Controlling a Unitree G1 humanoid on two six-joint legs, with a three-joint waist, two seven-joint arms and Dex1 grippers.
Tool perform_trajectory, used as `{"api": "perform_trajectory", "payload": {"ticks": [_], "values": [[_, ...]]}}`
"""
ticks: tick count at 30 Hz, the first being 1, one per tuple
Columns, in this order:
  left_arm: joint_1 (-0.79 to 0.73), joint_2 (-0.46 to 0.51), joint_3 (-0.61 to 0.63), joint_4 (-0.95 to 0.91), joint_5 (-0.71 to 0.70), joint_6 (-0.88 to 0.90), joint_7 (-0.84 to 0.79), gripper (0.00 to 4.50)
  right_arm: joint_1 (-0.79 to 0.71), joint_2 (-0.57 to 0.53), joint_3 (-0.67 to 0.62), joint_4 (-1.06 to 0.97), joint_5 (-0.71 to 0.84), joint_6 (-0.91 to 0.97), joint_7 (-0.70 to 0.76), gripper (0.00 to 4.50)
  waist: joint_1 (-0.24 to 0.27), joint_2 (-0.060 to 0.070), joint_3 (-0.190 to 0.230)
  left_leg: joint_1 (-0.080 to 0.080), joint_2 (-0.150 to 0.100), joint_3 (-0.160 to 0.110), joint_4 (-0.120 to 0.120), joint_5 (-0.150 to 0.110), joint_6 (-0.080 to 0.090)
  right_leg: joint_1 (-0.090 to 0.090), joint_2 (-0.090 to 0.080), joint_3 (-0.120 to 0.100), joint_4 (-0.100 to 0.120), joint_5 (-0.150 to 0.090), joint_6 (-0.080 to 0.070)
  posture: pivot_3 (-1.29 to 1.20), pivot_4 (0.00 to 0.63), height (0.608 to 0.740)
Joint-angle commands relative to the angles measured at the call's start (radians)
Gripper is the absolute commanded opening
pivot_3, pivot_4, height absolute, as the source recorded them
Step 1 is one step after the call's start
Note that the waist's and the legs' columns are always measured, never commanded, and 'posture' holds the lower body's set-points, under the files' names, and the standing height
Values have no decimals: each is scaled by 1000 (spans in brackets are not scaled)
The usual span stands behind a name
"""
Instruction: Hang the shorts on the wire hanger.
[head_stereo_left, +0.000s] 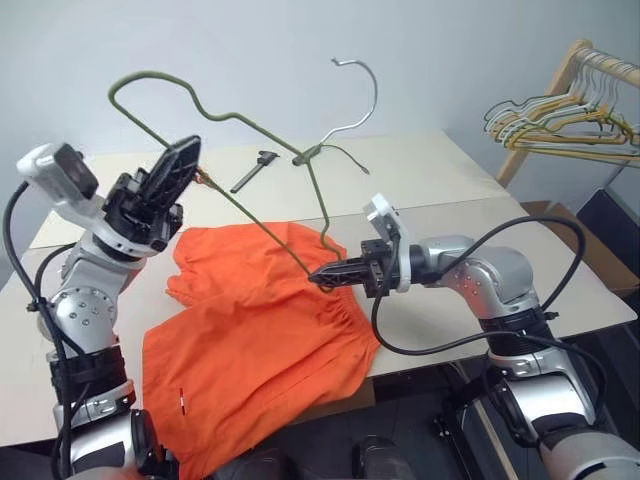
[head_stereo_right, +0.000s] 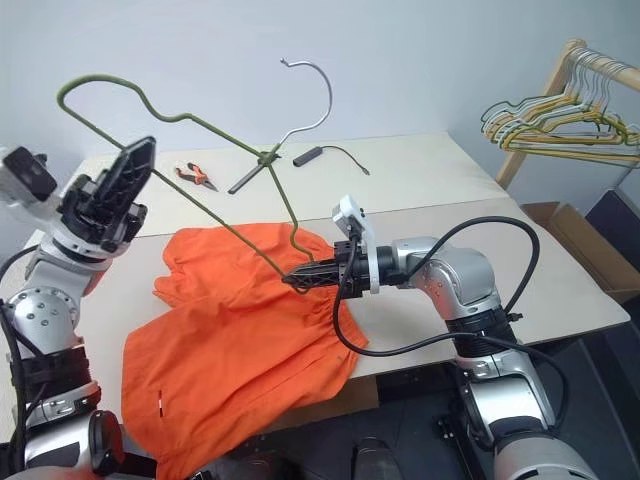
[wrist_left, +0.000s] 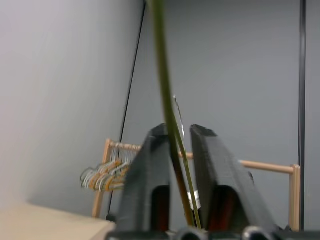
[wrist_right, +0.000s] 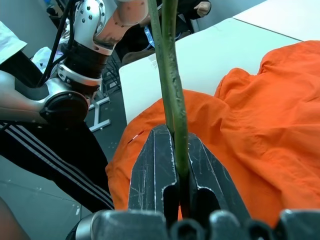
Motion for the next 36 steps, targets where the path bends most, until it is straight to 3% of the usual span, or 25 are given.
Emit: {"api": "perform_trajectory", "payload": {"ticks": [1, 5, 9, 11, 14, 17, 23, 29, 36], "values": [[21, 29, -52, -14, 73, 13, 18, 1986, -31, 7, -100, -7, 53, 9, -37, 0, -1, 0, 0, 0, 0, 0, 0, 0, 0, 0, 0, 0, 0, 0, 0, -141, 0, 740], [69, 102, -115, -23, 230, -3, 52, 3302, -6, -32, -176, -7, 94, 52, -60, 0, -2, 0, 0, 0, 0, 0, 0, 0, -1, -1, 0, 0, 0, 0, 0, -158, 0, 740], [119, 210, -182, -51, 410, -59, 49, 4490, 63, -140, -223, -26, 122, 134, -61, 0, 0, 0, 0, -2, 0, 0, -1, -2, -1, -2, 0, 0, -1, 0, 0, -158, 0, 740], [160, 267, -221, -74, 504, -113, 22, 4490, 126, -244, -225, -38, 127, 201, -34, 0, 1, 1, 0, -3, 0, 0, -1, -5, 1, -3, -1, 0, -2, 0, 0, -158, 0, 740], [210, 305, -240, -135, 531, -143, -27, 4490, 235, -394, -234, -81, 151, 269, 9, 0, 2, 1, -1, -6, 0, 0, -1, -5, 1, -6, -4, 0, -3, 0, 0, -164, 0, 740], [241, 320, -262, -176, 550, -153, -57, 4490, 304, -489, -214, -118, 151, 350, -14, 0, -2, 3, -2, -11, 0, 2, -1, -5, 1, -12, -11, 1, -2, 0, 0, -175, 0, 740], [278, 322, -314, -198, 600, -172, -89, 4490, 357, -630, -130, 26, 210, 536, 127, 0, -5, 6, -4, -7, 1, 2, -1, -5, 8, -8, -7, 0, -2, 0, 0, -178, 0, 740], [264, 310, -311, -249, 574, -148, -94, 4490, 307, -665, 19, 183, 114, 491, 190, 0, -4, 6, -4, -3, 2, 2, 1, -5, 9, -2, -2, 0, -4, -1, 0, -172, 0, 740], [272, 312, -301, -271, 568, -151, -91, 4490, 248, -638, 75, 245, 72, 466, 221, 0, -1, 7, -4, -3, 2, 2, 3, -5, 9, -1, -1, 1, -3, 0, 1, -160, 0, 740]]}}
